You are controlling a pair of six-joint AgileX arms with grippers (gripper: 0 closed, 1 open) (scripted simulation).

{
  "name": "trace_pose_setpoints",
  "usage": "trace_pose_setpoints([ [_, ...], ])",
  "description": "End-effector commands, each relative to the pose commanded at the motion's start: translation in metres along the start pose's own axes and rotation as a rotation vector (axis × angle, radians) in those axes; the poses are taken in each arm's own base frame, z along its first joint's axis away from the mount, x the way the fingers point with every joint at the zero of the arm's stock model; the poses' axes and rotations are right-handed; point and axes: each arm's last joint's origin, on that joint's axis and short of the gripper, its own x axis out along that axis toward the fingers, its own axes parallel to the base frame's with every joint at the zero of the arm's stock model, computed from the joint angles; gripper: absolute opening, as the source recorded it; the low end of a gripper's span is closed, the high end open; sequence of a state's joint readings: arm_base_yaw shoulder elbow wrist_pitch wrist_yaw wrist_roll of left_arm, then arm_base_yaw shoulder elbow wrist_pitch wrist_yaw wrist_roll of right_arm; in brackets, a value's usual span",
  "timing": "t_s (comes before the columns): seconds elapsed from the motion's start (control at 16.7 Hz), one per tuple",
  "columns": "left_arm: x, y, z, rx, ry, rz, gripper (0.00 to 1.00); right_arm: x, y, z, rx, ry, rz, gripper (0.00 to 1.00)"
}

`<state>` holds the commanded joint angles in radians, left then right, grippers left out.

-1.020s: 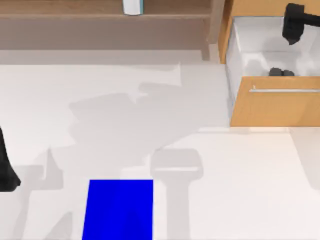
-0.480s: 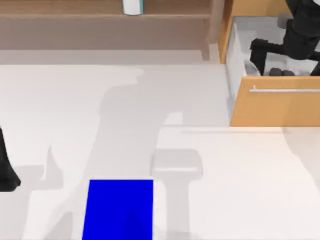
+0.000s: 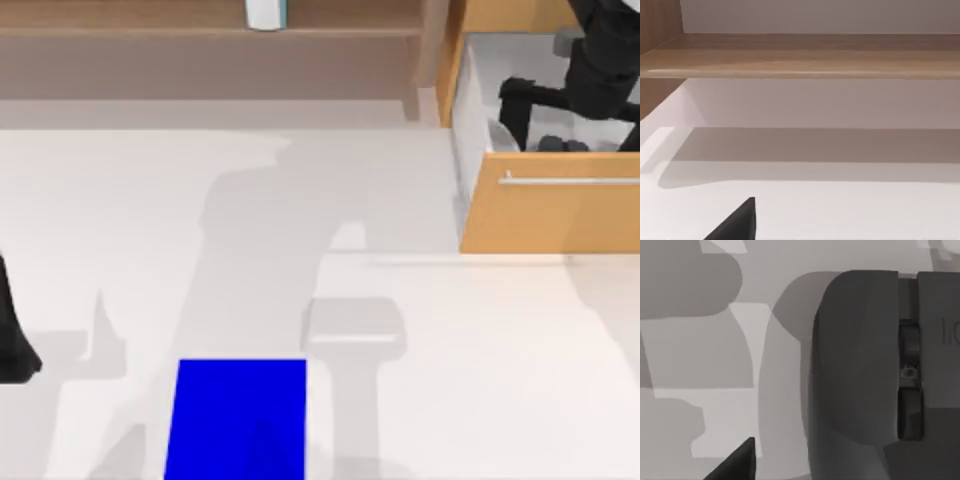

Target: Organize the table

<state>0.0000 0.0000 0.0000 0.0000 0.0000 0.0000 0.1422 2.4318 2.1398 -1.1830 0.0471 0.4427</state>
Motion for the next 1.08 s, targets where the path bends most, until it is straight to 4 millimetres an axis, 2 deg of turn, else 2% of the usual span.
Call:
trace_pose_setpoints([
  [1.08, 0.000, 0.000, 0.000, 0.000, 0.000, 0.000, 1.00, 0.014, 0.001, -0.002, -0.002, -0.006, 0.002, 1.00],
])
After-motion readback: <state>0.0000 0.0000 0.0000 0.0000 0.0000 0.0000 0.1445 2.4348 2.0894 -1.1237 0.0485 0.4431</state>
